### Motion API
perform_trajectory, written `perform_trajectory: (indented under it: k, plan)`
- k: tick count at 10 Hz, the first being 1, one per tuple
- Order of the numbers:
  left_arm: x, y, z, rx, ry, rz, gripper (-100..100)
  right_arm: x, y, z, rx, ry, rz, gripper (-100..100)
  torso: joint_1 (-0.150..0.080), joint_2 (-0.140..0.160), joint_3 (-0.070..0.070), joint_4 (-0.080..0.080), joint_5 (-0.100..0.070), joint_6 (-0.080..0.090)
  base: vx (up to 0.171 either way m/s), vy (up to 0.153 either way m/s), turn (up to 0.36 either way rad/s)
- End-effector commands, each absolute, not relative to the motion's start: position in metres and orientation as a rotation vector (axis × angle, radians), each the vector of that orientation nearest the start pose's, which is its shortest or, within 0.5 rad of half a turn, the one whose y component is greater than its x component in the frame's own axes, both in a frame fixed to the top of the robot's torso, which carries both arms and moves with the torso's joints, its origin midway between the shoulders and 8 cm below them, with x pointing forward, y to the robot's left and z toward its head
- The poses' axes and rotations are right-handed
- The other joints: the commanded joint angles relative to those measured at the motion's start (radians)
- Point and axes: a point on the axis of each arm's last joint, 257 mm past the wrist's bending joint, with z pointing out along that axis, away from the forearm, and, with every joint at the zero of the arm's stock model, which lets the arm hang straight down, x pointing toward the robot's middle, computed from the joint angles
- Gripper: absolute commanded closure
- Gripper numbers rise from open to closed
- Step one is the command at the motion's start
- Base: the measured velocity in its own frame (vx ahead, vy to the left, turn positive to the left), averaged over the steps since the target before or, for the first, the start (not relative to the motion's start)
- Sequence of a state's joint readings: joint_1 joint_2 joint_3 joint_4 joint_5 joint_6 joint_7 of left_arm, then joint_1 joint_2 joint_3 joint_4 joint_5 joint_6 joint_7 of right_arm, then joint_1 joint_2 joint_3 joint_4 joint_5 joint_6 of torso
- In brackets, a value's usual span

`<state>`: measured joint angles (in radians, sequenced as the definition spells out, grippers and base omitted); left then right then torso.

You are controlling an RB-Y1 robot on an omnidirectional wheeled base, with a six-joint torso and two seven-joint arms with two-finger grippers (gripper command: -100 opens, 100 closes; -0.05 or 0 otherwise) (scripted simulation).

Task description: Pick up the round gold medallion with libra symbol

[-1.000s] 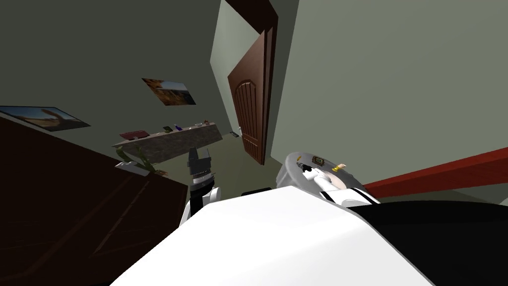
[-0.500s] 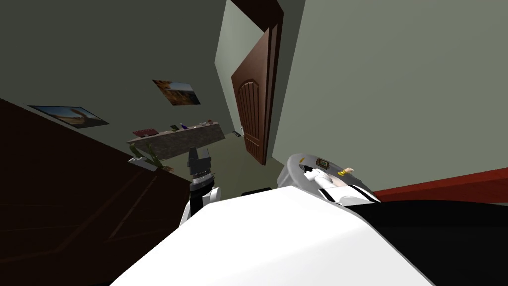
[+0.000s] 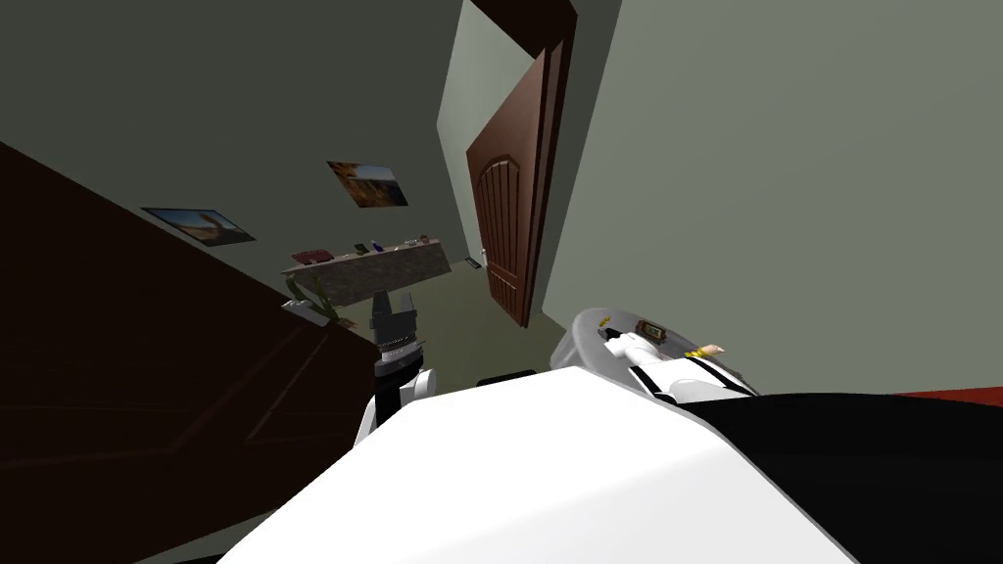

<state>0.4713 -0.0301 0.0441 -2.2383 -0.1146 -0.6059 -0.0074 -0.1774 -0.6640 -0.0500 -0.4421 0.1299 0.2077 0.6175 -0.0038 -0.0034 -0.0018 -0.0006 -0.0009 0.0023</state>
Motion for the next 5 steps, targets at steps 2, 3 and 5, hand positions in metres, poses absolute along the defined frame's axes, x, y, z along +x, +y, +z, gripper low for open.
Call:
perform_trajectory:
  k: [2,3,5]
  plan:
    - [0.3359,0.2753,0.0337,-0.526,0.598,-1.212,0,0.2806,-0.6993,-0.4826,0.961,2.260,-0.648,-100,0.000,0.000,0.000,0.000,0.000,0.000,0.020,-0.023,0.114]
    - [0.3359,0.2753,0.0337,-0.526,0.598,-1.212,0,0.2806,-0.6993,-0.4826,0.961,2.260,-0.648,-100,0.001,0.000,0.000,0.000,0.000,0.000,0.010,-0.011,0.020]
    - [0.3359,0.2753,0.0336,-0.526,0.598,-1.212,0,0.2813,-0.6993,-0.4817,0.961,2.258,-0.646,0,0.002,0.001,0.001,0.000,0.000,0.000,0.000,0.000,0.000]
